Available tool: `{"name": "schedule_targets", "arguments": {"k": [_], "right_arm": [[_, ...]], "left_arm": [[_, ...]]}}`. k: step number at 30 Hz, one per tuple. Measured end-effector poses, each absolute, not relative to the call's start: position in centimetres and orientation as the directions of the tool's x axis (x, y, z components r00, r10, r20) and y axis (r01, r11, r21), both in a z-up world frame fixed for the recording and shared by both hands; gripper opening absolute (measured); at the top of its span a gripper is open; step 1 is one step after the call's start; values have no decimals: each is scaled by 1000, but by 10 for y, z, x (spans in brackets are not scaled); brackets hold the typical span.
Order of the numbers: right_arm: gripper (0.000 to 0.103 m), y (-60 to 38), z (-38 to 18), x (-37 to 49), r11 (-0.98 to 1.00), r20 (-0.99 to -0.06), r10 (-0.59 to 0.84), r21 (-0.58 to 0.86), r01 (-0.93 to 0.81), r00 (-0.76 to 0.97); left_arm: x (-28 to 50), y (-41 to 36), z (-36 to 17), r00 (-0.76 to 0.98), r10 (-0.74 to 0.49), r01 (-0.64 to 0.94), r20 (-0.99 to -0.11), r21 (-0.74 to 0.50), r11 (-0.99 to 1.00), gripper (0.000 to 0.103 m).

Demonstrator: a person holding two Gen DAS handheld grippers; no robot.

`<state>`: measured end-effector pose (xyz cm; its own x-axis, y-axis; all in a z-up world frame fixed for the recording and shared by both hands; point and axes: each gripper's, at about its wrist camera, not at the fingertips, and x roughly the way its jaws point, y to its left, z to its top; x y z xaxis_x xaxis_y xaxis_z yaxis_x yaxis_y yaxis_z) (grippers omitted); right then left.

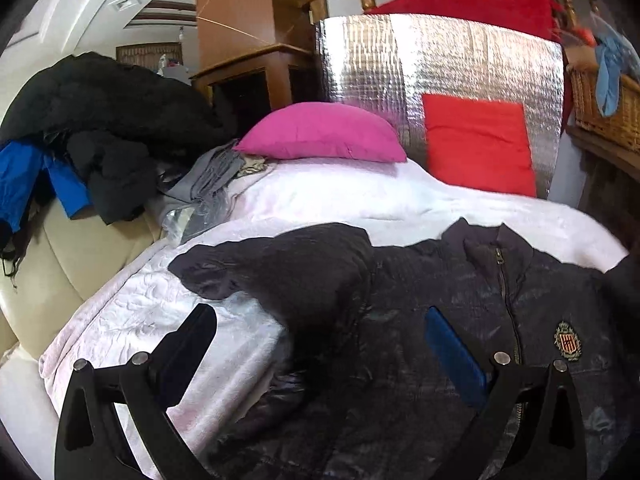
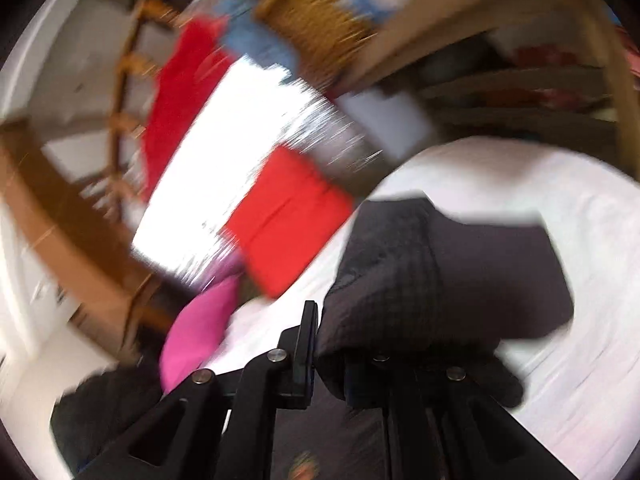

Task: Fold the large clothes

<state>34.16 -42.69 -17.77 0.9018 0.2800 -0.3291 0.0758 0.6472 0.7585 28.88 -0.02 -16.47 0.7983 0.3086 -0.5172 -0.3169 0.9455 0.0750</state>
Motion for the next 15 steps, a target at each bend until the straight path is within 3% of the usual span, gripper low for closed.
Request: {"name": "schedule_targets", "arguments": {"k": [4,9,12,14,15], "right_arm": [[11,-335,-167,333,637,-308,463,768,-70,831],[11,-232,-184,338,626,-362,622,762,-164,694],[17,-189,-209,350,574,-383,724,796,-194,573],[30,-164,-229,359,575,-459,761,805,-149,459],[59,-156,-237,360,573,-482,772,810,-127,415]], "left_arm": [[278,17,-160,802,314,-340,-508,44,939,103],[272,43,-159,794,302,-373,-527,-31,927,103],[270,52,-160,791,293,-384,-538,-63,921,103],[269,57,-162,791,281,-385,-544,-84,919,103],[270,58,-162,790,276,-384,-548,-91,919,103]]}}
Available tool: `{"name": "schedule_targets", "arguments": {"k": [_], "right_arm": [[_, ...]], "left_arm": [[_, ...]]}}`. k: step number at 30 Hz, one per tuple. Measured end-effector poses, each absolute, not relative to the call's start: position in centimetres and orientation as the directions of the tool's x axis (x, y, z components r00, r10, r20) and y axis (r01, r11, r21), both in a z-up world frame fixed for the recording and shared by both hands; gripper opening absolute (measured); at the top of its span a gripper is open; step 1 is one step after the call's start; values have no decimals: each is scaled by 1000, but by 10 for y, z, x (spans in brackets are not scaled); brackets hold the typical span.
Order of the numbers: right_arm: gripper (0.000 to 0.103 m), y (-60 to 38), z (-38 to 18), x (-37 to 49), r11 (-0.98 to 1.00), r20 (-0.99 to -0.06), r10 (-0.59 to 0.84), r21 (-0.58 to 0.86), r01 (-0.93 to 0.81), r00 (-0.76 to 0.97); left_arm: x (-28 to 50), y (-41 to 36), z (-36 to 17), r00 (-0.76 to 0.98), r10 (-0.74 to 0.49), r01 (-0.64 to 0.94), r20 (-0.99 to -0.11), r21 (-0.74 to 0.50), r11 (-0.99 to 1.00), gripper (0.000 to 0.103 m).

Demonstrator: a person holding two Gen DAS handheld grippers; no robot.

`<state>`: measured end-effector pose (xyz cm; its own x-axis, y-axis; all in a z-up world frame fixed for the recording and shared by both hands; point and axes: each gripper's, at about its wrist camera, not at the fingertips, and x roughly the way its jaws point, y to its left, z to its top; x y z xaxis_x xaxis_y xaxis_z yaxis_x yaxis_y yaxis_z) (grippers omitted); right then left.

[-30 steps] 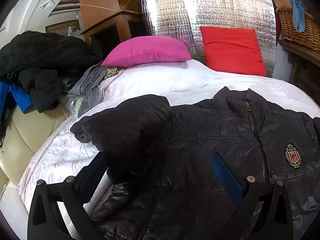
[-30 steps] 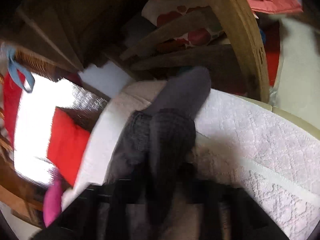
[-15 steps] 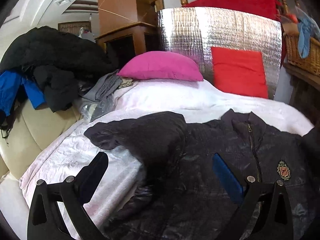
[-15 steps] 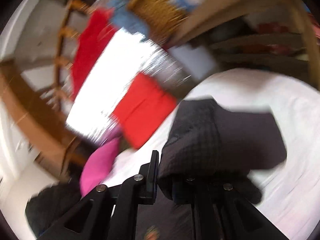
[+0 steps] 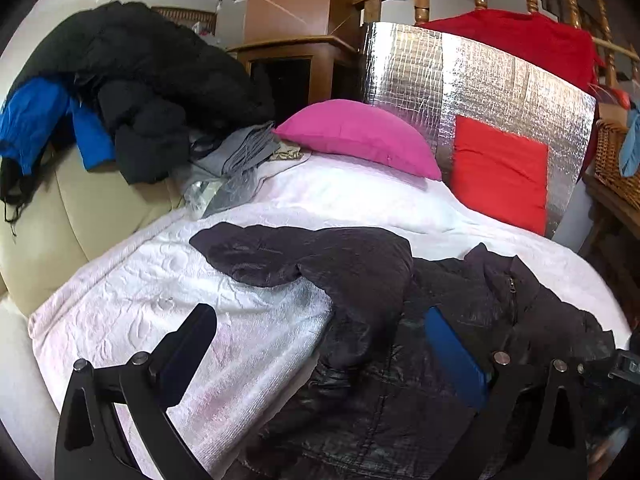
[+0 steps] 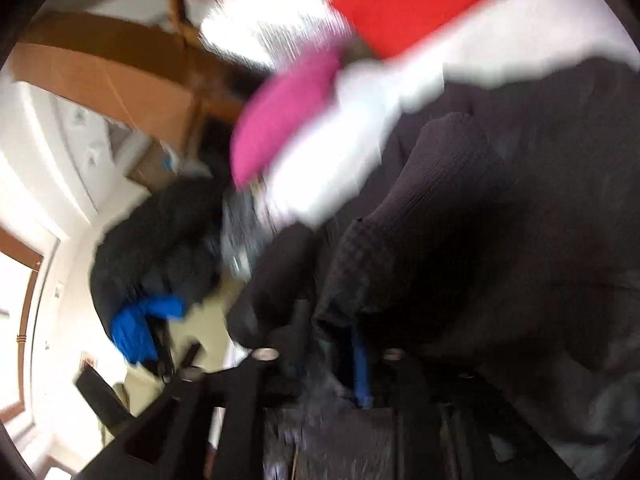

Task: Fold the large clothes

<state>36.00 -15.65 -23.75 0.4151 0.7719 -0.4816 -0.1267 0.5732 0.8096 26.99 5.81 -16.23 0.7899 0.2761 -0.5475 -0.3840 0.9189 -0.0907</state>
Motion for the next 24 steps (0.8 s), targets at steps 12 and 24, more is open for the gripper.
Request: {"name": "schedule_targets", "arguments": {"k": [12,24], "right_arm": [[84,-256,-195,315,435,-314,835,879,-193,452],[83,-420,-261,364,677,-631,307,671,303,713]], "left_arm": [[278,16,-170,810,-1,-142,-586,-199,970,103],[313,-121,-188,780,-84,126,-620,25,992,103]]}}
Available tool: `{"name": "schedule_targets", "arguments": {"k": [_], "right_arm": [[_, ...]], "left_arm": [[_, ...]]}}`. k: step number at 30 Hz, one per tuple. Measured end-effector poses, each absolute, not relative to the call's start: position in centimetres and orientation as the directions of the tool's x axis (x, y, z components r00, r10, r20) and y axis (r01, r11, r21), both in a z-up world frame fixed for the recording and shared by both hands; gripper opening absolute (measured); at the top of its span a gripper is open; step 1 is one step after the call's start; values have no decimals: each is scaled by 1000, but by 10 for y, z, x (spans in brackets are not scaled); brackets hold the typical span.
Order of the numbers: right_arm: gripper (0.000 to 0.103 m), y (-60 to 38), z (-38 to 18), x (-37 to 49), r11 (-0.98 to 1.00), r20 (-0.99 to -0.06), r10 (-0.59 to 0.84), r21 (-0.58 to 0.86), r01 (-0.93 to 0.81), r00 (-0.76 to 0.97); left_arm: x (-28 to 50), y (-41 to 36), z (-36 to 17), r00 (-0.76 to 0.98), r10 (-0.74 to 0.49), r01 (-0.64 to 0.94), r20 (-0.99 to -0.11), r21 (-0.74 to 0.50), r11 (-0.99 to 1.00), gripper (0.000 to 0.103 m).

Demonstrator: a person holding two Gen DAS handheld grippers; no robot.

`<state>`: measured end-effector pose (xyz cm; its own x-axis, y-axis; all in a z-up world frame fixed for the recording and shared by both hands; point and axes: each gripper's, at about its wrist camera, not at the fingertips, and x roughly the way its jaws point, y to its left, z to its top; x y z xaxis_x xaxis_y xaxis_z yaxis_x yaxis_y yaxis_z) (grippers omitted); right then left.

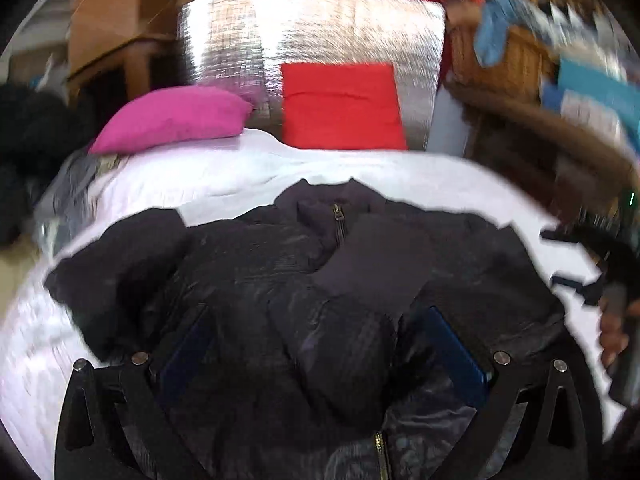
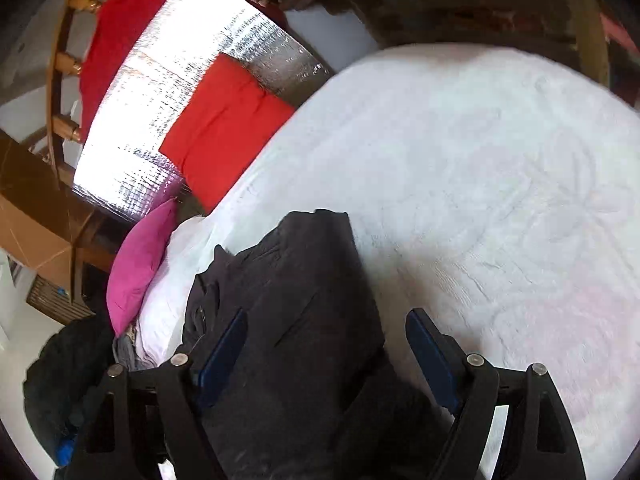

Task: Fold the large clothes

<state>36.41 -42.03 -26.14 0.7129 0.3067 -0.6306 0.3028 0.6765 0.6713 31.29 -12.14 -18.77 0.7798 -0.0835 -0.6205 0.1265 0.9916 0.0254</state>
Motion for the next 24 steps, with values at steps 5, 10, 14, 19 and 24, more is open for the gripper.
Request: {"name": "schedule_targets", "arguments": {"k": [5,10,14,19,24], "right_arm": [[79,-399,-281,400,728,-667,357,638,253,654],[32,-367,-300,411,819,-752,312,523,237,580],[19,-367,-268,399,843,-715,257,495,211,650],[18,-366,-261,389,866,-700,203,455,208,684],[19,-380,-281,395,817,-728,235,507,276,644]], "left_arm": [[332,-124,-210,728,17,75,-685,105,992,101],[334,-106,-216,690,-55,107,-722,27,994,43],[332,-76,-202,702,-110,73,-704,-82,994,35],[318,-42,-185,740,-7,10,-672,-1,1000,50],[310,3,-184,714,-55,-16,-698,-95,995,81]]}}
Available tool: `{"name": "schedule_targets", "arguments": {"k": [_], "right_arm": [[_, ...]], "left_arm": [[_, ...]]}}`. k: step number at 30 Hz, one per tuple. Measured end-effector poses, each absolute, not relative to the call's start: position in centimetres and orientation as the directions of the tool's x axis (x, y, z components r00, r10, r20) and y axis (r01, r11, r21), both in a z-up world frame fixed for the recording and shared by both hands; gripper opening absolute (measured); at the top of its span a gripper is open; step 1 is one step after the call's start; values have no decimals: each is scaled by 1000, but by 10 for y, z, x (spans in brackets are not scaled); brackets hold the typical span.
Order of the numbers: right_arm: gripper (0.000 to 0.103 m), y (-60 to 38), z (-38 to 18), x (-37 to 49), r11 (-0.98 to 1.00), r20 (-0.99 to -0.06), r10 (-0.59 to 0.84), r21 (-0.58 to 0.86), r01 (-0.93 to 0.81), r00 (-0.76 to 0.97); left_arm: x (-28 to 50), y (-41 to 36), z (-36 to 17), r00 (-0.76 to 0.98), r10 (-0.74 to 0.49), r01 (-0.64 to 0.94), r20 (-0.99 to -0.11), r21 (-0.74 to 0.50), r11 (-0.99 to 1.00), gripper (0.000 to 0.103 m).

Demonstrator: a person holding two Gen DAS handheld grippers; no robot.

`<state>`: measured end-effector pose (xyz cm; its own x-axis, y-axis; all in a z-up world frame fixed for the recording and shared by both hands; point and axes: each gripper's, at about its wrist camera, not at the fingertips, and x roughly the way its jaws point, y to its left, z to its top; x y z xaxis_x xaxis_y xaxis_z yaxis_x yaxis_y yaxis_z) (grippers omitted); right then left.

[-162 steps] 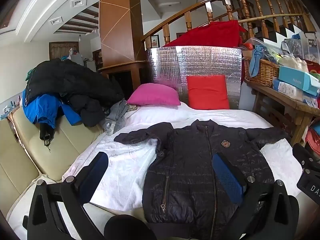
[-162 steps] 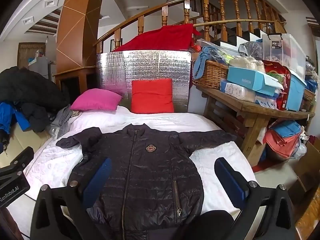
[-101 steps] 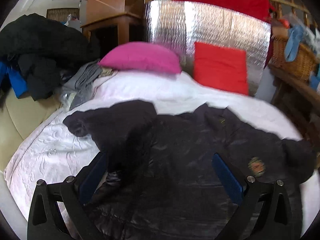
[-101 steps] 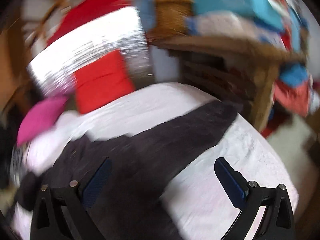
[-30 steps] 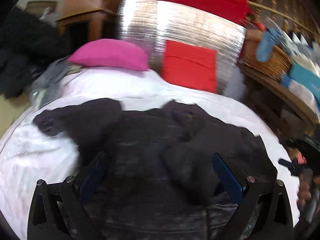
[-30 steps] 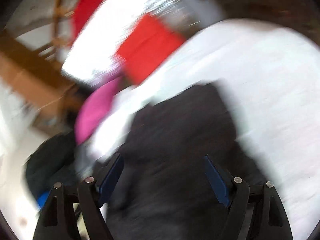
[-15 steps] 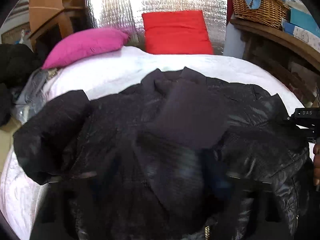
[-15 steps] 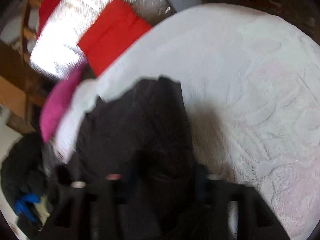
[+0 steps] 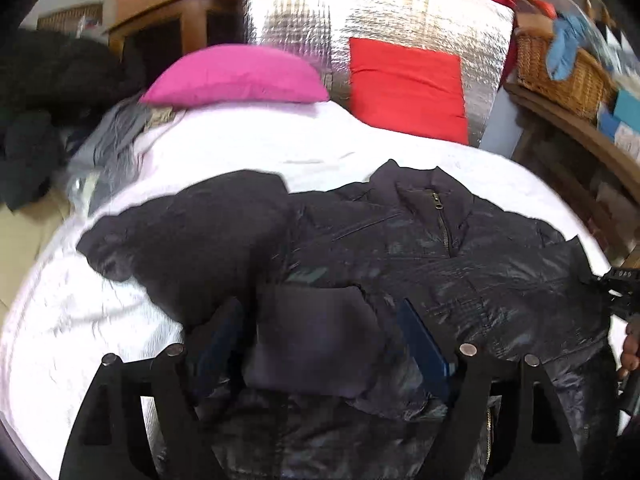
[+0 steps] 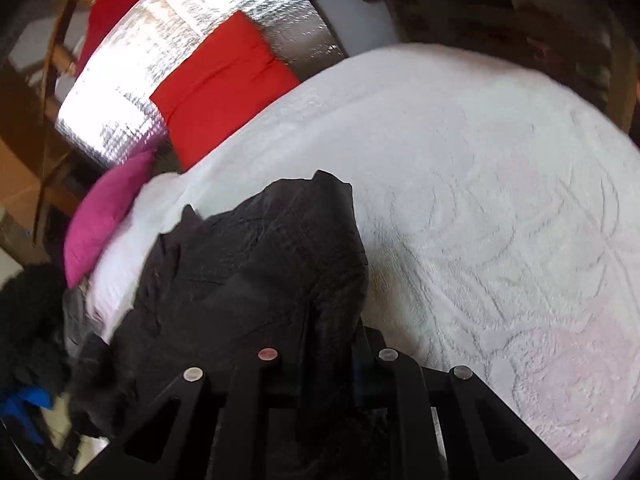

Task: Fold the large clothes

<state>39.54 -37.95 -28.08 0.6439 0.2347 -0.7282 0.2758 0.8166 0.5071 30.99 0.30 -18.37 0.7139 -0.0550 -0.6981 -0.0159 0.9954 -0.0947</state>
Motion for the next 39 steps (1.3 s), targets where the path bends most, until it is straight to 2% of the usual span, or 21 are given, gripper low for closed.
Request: {"name": "schedule_targets", "arguments": {"k": [5,8,11,12,13,14,15,17,20,22,23,25,26,29,31,32,33,36,39], "right_arm": [[19,-391,-262,382,809,-719,205,507,299,664],[21,-383,-236,367,848,-663,148,467,250,734],[32,-367,-217,354,884,-615,149,434,175,774],[44,-362,-214,350,888,-601,166,435,146,782],[73,-355,-211,347,892,-584,196,440,104,787],[84,-346,-208,345,892,-567,227,448,65,792],[86,-339,-207,342,890,-542,251,456,30,802],[86,-318,-203,337,906,-519,276,422,-38,809],[81,-289,-210,340,901,-540,351,416,-120,765],[57,-265,-224,347,897,-603,400,412,-160,690],[54,-255,-233,351,887,-630,433,426,-180,644],[38,-241,-246,357,878,-669,462,435,-197,583],[38,-231,-255,360,889,-708,450,412,-199,545],[38,-218,-282,370,902,-777,429,390,-182,460],[38,-218,-284,371,898,-774,438,400,-183,458],[38,-219,-284,372,887,-766,459,422,-187,450],[38,-219,-284,372,877,-760,478,443,-187,441],[39,-222,-289,374,863,-756,501,475,-174,421],[38,-225,-289,373,847,-742,524,507,-162,419]], "left_arm": [[308,31,-190,661,-188,-3,-726,-253,967,81],[316,43,-204,589,-292,-24,-754,-377,926,82],[318,43,-220,524,-326,-58,-787,-414,908,81],[319,42,-226,510,-318,-77,-799,-411,908,80],[321,41,-228,507,-314,-87,-802,-410,908,80],[322,38,-231,505,-308,-95,-806,-407,909,80],[324,37,-232,506,-298,-100,-809,-399,912,76],[328,34,-234,518,-251,-125,-818,-362,924,64],[335,30,-241,517,-230,-154,-824,-354,922,54],[337,29,-243,525,-208,-173,-825,-342,924,47],[337,27,-243,533,-196,-176,-823,-335,926,45],[339,29,-242,540,-190,-170,-820,-328,929,45],[339,26,-241,541,-183,-166,-821,-317,934,45],[344,25,-245,531,-206,-152,-822,-332,931,66],[344,24,-245,537,-211,-141,-817,-334,932,65],[345,24,-244,549,-207,-140,-810,-333,932,56],[344,25,-241,566,-198,-143,-801,-331,933,36],[343,22,-226,627,-133,-130,-768,-272,953,23],[339,16,-211,682,-69,-134,-728,-217,967,19]]}}
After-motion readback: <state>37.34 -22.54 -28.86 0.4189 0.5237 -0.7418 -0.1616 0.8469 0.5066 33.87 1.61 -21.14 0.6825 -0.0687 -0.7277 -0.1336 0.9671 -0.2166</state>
